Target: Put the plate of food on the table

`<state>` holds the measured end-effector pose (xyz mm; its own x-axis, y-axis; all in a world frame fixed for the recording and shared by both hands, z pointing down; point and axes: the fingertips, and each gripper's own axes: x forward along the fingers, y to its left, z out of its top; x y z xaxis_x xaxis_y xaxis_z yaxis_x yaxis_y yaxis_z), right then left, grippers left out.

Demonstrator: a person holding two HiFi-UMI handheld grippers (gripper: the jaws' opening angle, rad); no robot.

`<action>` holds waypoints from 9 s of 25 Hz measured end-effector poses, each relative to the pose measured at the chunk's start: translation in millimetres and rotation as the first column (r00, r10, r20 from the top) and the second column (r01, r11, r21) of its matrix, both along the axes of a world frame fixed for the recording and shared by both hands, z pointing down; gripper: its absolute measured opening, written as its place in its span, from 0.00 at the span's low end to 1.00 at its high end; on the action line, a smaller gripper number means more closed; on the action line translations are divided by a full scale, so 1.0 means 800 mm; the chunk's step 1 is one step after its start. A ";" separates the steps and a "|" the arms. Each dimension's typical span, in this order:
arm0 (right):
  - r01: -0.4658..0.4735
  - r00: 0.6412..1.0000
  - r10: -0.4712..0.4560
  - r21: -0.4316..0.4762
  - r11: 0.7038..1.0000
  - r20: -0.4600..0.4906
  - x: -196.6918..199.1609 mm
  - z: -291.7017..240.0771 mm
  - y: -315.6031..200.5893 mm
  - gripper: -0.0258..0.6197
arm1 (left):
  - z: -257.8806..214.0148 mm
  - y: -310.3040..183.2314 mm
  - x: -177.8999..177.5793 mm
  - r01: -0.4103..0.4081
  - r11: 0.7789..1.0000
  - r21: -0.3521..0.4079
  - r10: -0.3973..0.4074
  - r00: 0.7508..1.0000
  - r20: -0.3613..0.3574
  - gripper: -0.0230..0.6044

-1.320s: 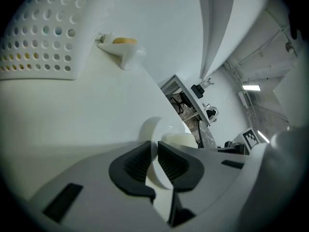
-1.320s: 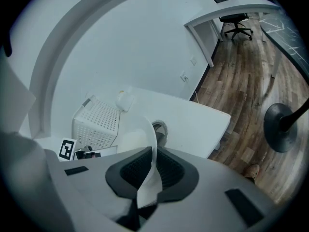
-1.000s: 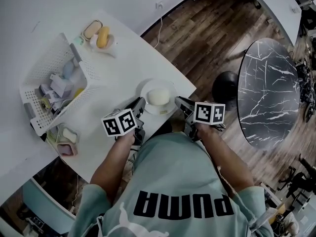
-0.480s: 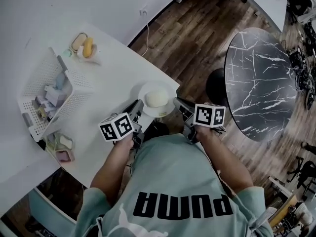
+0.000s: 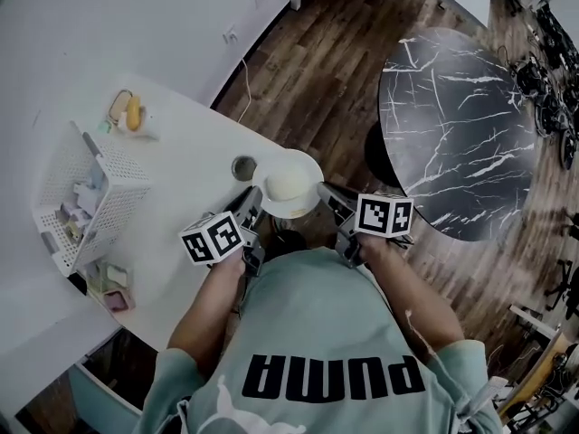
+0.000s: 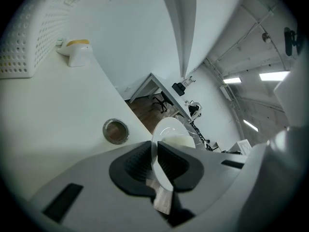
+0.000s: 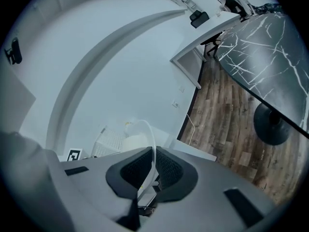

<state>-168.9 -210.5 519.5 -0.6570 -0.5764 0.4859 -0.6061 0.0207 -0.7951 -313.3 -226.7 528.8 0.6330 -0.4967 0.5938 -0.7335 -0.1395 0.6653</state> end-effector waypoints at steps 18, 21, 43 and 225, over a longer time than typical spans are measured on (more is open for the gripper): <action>-0.132 0.991 0.132 0.025 0.991 0.026 0.127 -0.015 0.039 0.09 | -0.019 0.015 0.131 -0.143 0.990 0.007 0.143 0.990 0.003 0.11; -0.154 0.988 0.153 0.024 0.988 0.037 0.146 -0.013 0.047 0.09 | -0.020 0.020 0.152 -0.166 0.986 0.007 0.166 0.986 0.008 0.11; -0.340 0.933 0.334 0.025 0.940 0.132 0.291 -0.004 0.113 0.09 | -0.031 0.062 0.303 -0.314 0.949 0.010 0.313 0.948 0.056 0.10; -0.511 0.493 0.655 0.419 0.750 -0.573 0.453 -0.112 0.279 0.05 | -0.132 0.197 0.558 -0.824 0.200 0.530 0.783 0.460 0.420 0.05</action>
